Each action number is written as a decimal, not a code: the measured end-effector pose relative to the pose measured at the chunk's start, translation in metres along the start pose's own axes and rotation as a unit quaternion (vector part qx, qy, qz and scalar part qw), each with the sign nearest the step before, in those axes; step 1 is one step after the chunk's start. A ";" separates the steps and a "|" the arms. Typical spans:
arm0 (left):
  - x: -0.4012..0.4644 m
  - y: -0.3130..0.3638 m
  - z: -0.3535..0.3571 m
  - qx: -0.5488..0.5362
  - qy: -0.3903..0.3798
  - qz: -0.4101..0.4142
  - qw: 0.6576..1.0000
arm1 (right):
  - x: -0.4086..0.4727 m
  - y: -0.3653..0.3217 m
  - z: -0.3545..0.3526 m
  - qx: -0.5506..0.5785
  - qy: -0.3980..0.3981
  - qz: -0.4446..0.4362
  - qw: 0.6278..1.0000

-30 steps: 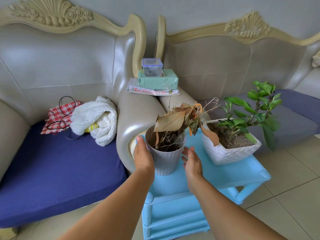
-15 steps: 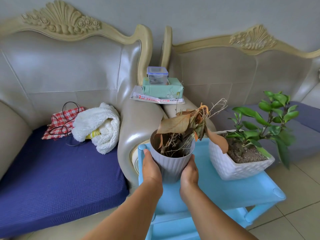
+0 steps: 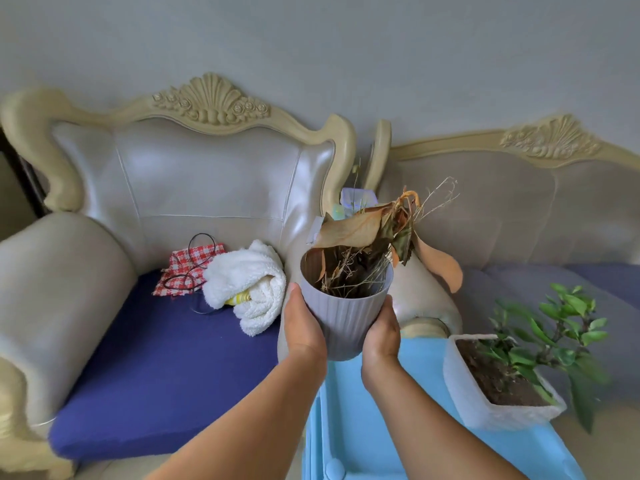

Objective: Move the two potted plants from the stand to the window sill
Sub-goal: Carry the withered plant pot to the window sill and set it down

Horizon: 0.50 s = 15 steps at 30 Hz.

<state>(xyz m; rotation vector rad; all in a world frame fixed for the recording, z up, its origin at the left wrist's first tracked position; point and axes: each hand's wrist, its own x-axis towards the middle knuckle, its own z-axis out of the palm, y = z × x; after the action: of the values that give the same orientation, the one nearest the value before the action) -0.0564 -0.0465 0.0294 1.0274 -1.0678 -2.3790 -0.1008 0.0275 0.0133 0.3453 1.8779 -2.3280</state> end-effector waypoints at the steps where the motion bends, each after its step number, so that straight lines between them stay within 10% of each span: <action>1: -0.006 0.015 -0.003 -0.009 0.007 0.011 1.000 | -0.007 -0.008 0.012 -0.005 -0.011 -0.006 1.000; 15: -0.065 0.213 -0.137 -0.067 0.117 0.150 0.979 | -0.159 -0.051 0.202 0.005 -0.201 0.004 0.979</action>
<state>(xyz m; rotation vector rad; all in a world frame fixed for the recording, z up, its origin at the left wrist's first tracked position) 0.0910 -0.2211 0.1579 0.9901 -0.8941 -2.0036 0.0209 -0.1647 0.1431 -0.1143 1.6633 -2.1947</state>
